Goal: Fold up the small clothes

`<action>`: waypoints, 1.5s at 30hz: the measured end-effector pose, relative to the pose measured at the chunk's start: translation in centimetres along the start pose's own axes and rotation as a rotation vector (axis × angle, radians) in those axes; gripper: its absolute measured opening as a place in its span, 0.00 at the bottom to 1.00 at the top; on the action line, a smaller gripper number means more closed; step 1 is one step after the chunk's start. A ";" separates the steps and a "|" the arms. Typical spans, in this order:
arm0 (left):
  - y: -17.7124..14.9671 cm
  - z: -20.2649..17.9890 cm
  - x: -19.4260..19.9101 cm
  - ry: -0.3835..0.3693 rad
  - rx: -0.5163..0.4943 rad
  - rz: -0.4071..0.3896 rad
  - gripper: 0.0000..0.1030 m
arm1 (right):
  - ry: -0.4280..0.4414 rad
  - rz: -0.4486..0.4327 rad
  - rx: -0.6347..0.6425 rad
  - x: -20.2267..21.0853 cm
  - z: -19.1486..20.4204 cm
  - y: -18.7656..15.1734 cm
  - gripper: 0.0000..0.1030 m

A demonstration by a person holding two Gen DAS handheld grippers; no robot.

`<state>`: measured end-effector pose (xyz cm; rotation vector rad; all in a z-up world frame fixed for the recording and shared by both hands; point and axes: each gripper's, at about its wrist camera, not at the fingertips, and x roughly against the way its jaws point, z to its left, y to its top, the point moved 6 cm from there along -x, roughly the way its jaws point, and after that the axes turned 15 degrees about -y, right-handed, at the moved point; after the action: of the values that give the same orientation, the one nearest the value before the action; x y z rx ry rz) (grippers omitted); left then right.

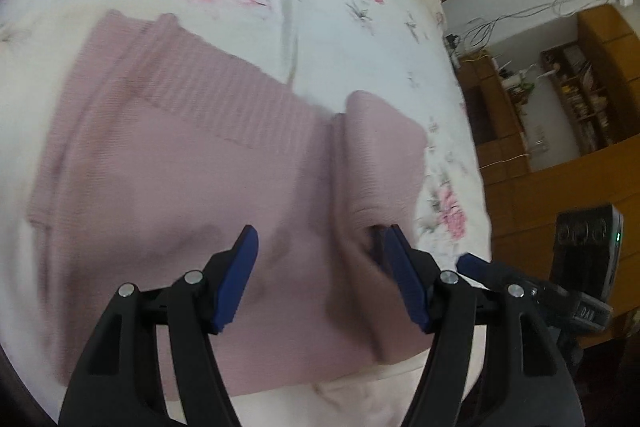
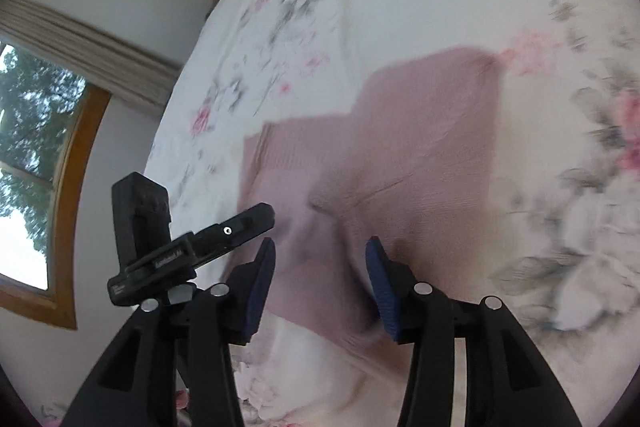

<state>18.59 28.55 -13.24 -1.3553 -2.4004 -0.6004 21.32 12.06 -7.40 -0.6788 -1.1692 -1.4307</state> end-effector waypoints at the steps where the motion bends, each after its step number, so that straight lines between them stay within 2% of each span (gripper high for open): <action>1: 0.0 -0.2 -0.9 -0.015 0.010 0.016 0.65 | -0.023 -0.011 -0.008 0.5 -0.8 -0.1 0.47; 4: 0.1 -0.1 -2.8 -0.026 0.041 0.047 0.65 | -0.078 -0.020 -0.073 1.3 -5.1 -0.8 0.47; 9: -0.1 0.4 -5.5 -0.062 0.109 0.061 0.65 | -0.077 0.027 -0.191 0.0 -10.7 -3.1 0.47; 17: 0.3 -0.6 -9.5 -0.060 0.096 0.103 0.64 | -0.095 0.082 -0.218 -3.1 -12.9 -5.6 0.47; 21: 0.6 -0.9 -10.2 -0.051 0.089 0.099 0.54 | -0.086 0.098 -0.222 -4.2 -12.8 -6.0 0.48; 23: 0.5 -0.9 -10.2 -0.038 0.079 0.090 0.41 | -0.084 0.104 -0.223 -4.6 -12.7 -6.2 0.48; 24: 0.5 -0.9 -10.1 -0.036 0.074 0.085 0.31 | -0.083 0.106 -0.223 -4.8 -12.6 -6.2 0.48; 28: 0.5 -1.6 -9.2 -0.045 0.032 0.051 0.25 | -0.085 0.111 -0.228 -5.4 -12.3 -6.2 0.50; 36: 0.5 -4.7 -6.4 -0.117 -0.067 0.002 0.22 | -0.069 0.096 -0.228 -4.8 -11.6 -6.0 0.50; 41: 1.6 -5.0 -2.6 -0.146 -0.059 -0.044 0.21 | -0.035 0.078 -0.195 -4.2 -9.7 -5.6 0.51; 45: 3.0 -4.7 1.7 -0.132 -0.083 -0.089 0.21 | -0.013 0.071 -0.151 -4.4 -7.2 -5.2 0.52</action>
<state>20.64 28.79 -7.79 -1.3669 -2.5787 -0.6603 18.80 6.67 -15.27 -0.8271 -1.0445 -1.4665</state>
